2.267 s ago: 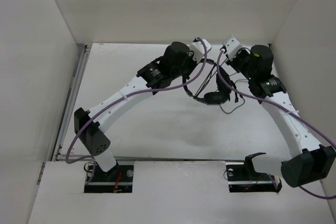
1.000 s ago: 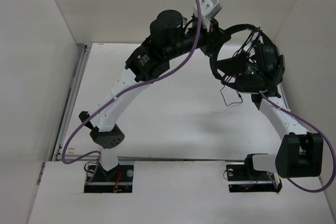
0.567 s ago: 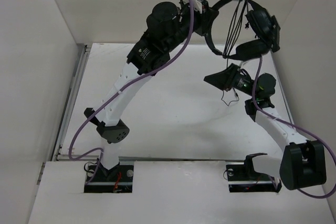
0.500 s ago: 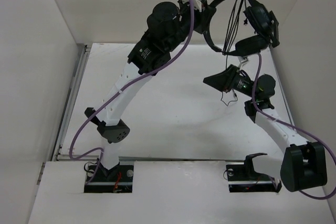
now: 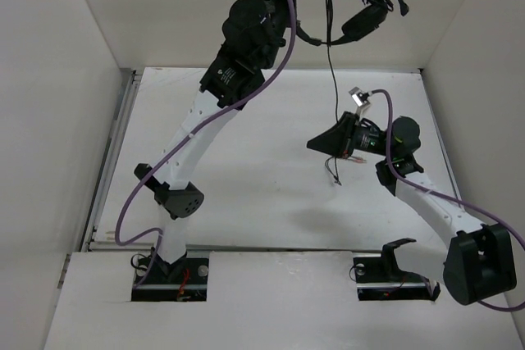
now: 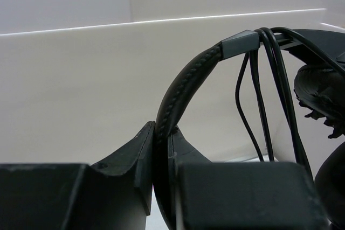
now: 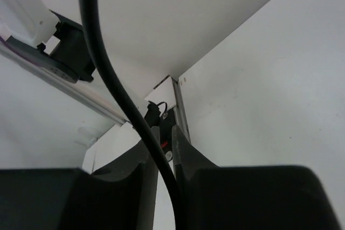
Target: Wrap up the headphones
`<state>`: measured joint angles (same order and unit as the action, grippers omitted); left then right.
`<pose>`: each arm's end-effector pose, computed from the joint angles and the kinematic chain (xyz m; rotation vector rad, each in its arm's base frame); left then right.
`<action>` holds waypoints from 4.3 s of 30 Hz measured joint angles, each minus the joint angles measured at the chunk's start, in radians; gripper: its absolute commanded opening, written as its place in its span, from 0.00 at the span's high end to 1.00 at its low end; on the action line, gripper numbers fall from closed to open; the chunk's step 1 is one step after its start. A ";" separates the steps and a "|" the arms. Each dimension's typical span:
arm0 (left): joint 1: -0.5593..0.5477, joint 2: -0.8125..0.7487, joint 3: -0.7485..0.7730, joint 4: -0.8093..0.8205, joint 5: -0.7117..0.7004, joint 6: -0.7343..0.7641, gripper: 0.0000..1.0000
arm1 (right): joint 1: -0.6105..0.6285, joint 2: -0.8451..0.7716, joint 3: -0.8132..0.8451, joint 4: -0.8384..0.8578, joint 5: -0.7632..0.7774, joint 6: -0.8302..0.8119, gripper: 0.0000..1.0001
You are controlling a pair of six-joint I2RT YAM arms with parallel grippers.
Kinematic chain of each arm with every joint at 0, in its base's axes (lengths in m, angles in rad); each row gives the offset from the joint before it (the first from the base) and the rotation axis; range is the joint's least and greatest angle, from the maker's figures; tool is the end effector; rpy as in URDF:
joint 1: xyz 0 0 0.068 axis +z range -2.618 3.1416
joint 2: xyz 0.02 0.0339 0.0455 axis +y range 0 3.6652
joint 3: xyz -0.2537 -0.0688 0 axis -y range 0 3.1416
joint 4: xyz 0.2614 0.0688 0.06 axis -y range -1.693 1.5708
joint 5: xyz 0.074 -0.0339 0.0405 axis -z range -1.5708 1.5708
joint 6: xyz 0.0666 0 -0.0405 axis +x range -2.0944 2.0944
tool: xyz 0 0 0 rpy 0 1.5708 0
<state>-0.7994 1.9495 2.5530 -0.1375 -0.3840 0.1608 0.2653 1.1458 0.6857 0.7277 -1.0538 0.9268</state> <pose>0.3081 -0.2810 0.6080 0.1994 1.1306 -0.3555 0.2544 0.1291 0.3106 -0.5266 1.5845 1.6163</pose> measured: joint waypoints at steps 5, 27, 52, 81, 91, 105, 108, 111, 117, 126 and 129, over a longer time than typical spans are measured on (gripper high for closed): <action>0.026 0.020 -0.003 0.042 -0.050 0.042 0.99 | 0.037 -0.001 0.030 -0.081 -0.053 -0.062 0.93; 0.050 0.060 -0.524 0.178 -0.124 0.328 0.98 | -0.006 0.015 0.679 -1.069 0.032 -0.803 1.00; -0.024 -0.244 -0.900 -0.115 0.027 0.323 0.99 | -0.057 0.070 0.965 -1.584 0.738 -1.683 1.00; -0.183 -0.295 -0.544 -0.317 0.414 0.068 0.99 | -0.264 0.092 0.597 -0.950 0.664 -1.304 0.95; -0.190 -0.207 -0.203 -0.359 0.526 -0.077 0.98 | -0.261 0.104 0.439 -0.632 0.224 -0.710 0.80; -0.193 -0.051 0.089 -0.266 0.497 -0.136 0.98 | -0.197 0.145 0.172 0.093 0.123 0.101 0.57; -0.187 -0.035 0.109 -0.240 0.453 -0.118 0.98 | -0.174 0.129 0.130 0.119 0.122 0.129 0.57; -0.180 -0.024 0.118 -0.212 0.393 -0.089 0.98 | -0.150 0.116 0.089 0.119 0.118 0.143 0.56; -0.159 0.007 0.135 -0.146 0.281 -0.021 0.97 | -0.118 0.084 0.046 0.114 0.098 0.141 0.56; -0.145 0.030 0.157 -0.038 0.142 0.080 0.97 | -0.053 0.041 0.037 0.110 0.042 0.124 0.56; -0.140 0.034 0.158 0.004 0.104 0.113 0.97 | -0.040 0.033 0.037 0.109 0.031 0.120 0.59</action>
<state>-0.9390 1.9835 2.7106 -0.1333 -0.2802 0.2733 0.2256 1.1790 0.7227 0.8364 -1.0229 1.0466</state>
